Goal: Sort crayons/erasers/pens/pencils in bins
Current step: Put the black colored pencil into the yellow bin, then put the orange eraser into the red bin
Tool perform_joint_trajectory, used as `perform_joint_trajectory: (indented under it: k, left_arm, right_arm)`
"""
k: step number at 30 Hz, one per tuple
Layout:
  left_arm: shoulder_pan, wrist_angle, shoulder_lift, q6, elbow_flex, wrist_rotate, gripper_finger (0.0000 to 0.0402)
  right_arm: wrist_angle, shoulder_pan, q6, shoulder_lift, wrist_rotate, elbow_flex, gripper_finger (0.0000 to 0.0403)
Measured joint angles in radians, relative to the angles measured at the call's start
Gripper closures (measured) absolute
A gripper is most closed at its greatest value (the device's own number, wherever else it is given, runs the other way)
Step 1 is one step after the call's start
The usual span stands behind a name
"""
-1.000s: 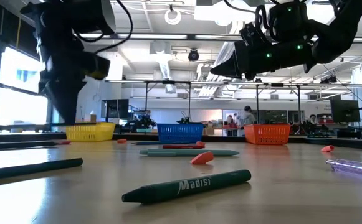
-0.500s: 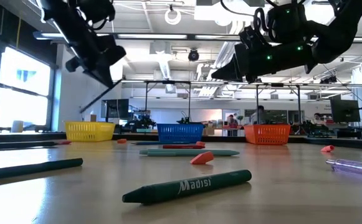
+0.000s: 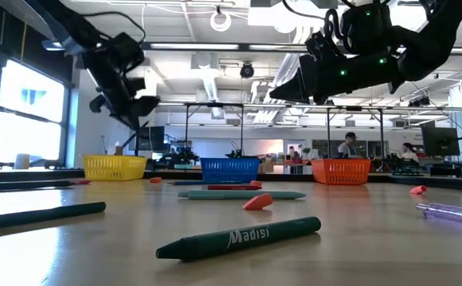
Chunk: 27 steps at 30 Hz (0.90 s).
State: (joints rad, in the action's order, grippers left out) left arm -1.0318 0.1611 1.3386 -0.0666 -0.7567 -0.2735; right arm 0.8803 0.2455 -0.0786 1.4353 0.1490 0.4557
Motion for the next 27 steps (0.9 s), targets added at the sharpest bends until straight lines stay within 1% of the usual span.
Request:
perform_joint_trajectory:
  k: [4, 7, 15, 19, 23, 25, 27]
  left_arm:
    - [-0.051, -0.041, 0.068, 0.0, 0.0, 0.033, 0.0401]
    - [-0.077, -0.051, 0.095, 0.009, 0.0, 0.038, 0.0401]
    - [-0.076, -0.027, 0.104, 0.018, 0.0, 0.059, 0.0401]
    - [-0.055, 0.015, 0.064, 0.042, 0.0, 0.059, 0.0394]
    - [-0.011, 0.099, -0.024, 0.083, 0.0, 0.067, 0.0389]
    - [0.018, 0.153, -0.079, 0.097, 0.0, 0.103, 0.039]
    - [0.057, 0.198, -0.133, 0.098, 0.0, 0.16, 0.0395]
  right_arm:
    - [0.0, 0.0, 0.0, 0.0, 0.0, 0.0, 0.0403]
    - [0.0, 0.0, 0.0, 0.0, 0.0, 0.0, 0.0403]
    - [-0.001, 0.0, 0.0, 0.0, 0.0, 0.0, 0.0403]
    - [-0.006, 0.0, 0.0, 0.0, 0.0, 0.0, 0.0403]
    - [-0.007, 0.0, 0.0, 0.0, -0.001, 0.0, 0.0403]
    - [-0.007, 0.0, 0.0, 0.0, -0.001, 0.0, 0.0403]
    - [-0.007, 0.0, 0.0, 0.0, -0.001, 0.0, 0.0403]
